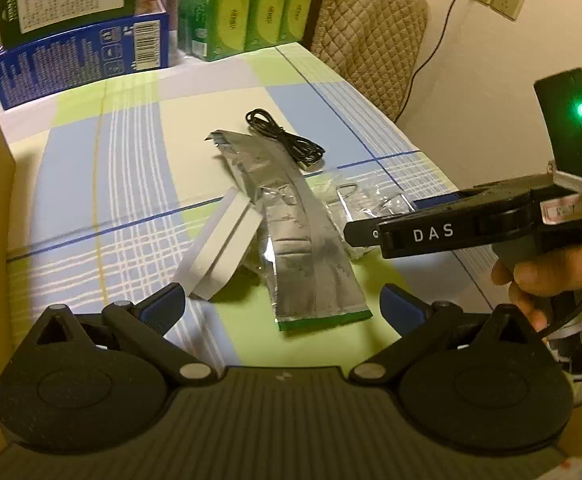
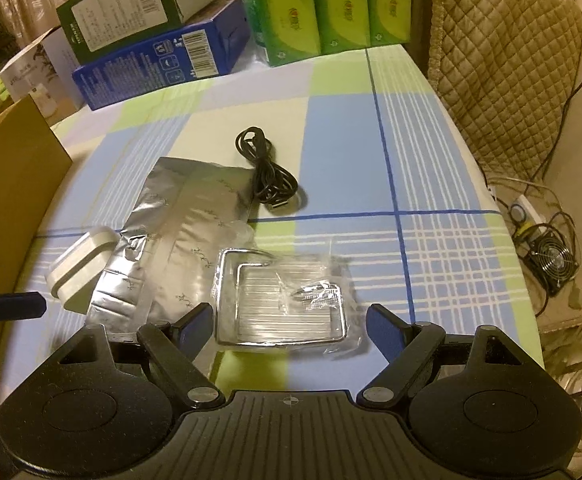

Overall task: Organize objects
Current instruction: 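Close the right tool on the clear plastic package with the wire rack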

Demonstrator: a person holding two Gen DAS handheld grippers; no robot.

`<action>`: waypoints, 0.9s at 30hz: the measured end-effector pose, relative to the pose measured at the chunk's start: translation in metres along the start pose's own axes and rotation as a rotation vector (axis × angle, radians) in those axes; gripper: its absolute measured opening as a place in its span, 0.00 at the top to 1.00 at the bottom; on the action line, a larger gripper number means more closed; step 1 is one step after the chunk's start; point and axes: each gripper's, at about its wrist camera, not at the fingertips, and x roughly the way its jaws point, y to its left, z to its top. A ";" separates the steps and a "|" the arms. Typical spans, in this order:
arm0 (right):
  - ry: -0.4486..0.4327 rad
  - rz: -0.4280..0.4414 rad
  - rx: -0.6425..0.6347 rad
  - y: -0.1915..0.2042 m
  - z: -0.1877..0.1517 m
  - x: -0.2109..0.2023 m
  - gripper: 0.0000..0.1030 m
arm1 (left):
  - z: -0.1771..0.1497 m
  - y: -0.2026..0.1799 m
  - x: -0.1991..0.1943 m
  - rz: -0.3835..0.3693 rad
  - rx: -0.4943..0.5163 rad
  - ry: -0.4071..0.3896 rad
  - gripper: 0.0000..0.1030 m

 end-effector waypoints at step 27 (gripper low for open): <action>0.028 0.027 0.094 -0.026 0.011 -0.010 0.38 | 0.007 -0.018 0.027 -0.038 -0.012 0.028 0.36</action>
